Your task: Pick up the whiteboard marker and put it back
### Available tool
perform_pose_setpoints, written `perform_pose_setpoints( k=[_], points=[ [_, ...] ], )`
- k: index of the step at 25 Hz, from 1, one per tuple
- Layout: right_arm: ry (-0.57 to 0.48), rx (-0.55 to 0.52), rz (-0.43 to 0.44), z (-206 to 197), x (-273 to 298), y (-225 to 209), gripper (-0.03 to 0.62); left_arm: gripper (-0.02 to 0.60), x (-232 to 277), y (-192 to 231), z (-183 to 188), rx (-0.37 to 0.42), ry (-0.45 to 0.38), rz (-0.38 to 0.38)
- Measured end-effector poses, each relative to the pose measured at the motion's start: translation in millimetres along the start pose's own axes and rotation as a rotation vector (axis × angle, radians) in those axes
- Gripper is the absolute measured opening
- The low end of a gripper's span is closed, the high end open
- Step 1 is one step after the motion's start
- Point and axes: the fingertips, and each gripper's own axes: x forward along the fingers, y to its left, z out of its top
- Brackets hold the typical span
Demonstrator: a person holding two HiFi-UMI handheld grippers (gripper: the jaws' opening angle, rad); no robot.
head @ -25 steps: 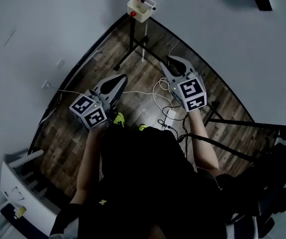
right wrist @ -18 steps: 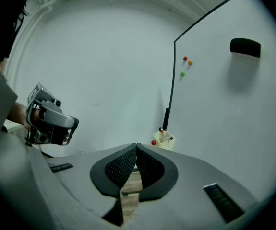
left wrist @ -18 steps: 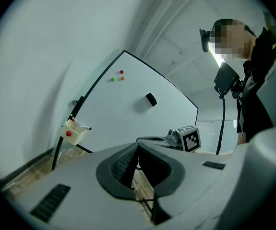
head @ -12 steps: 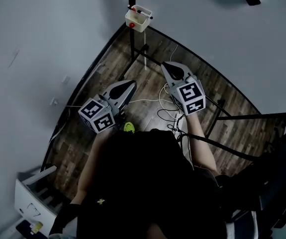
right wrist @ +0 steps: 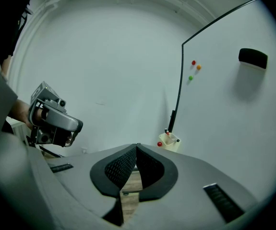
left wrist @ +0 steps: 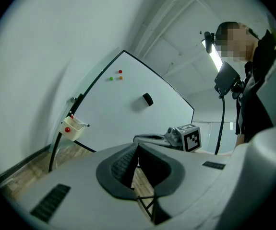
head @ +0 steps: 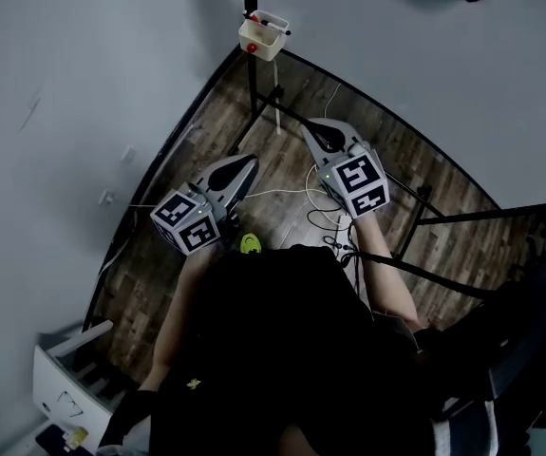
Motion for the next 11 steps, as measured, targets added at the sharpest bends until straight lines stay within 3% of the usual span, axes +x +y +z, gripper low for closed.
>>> perform_pose_setpoints(
  k=[11],
  points=[
    [0.007,0.008,0.003,-8.6,-7.0,1.0,0.003,0.018,2.3,-6.2,-8.2,0.003,0.028,-0.014]
  ],
)
